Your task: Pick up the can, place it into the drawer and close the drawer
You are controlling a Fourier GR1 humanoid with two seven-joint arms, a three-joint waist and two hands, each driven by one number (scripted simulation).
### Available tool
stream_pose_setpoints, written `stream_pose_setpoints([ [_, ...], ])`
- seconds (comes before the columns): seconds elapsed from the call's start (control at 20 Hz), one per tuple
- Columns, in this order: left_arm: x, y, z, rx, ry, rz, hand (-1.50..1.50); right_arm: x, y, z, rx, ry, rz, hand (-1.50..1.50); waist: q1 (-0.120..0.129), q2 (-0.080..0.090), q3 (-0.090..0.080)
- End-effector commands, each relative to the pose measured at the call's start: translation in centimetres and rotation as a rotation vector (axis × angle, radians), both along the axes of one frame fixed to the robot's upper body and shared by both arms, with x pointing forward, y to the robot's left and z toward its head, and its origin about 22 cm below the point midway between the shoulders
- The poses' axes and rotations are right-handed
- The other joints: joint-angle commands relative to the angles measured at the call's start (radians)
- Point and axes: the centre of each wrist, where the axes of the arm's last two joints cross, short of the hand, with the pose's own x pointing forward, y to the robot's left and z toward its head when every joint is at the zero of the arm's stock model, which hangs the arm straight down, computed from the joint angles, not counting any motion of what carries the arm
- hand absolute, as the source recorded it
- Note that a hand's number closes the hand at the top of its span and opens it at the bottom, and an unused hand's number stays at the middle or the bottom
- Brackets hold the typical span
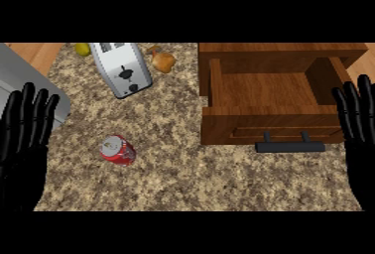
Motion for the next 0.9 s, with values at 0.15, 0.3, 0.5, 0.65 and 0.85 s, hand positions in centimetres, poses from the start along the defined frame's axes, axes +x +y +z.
stream_pose_setpoints([
  [0.15,0.9,-1.3,1.2,-0.001,-0.055,-0.546,-1.5,0.1,-0.1,0.2,0.018,-0.037,-0.028,-1.5,-0.014,0.015,-0.014],
  [0.3,0.7,-0.5,-2.1,0.157,0.278,-0.652,-1.5,0.0,-1.0,-2.8,0.03,0.248,-0.084,-1.5,-0.028,0.033,-0.013],
  [0.5,-0.1,3.3,-0.9,0.19,0.32,-0.749,-1.5,-0.7,-1.1,-2.7,0.028,0.319,-0.142,-1.5,0.011,0.015,-0.013],
  [0.65,1.0,6.3,0.4,0.185,0.331,-0.765,-1.5,-1.3,-1.7,-1.7,0.05,0.324,-0.149,-1.5,0.007,0.013,-0.012],
  [0.85,2.3,5.5,1.4,0.184,0.346,-0.757,-1.5,-1.3,-3.5,-3.2,0.053,0.32,-0.149,-1.5,0.007,0.014,-0.011],
])
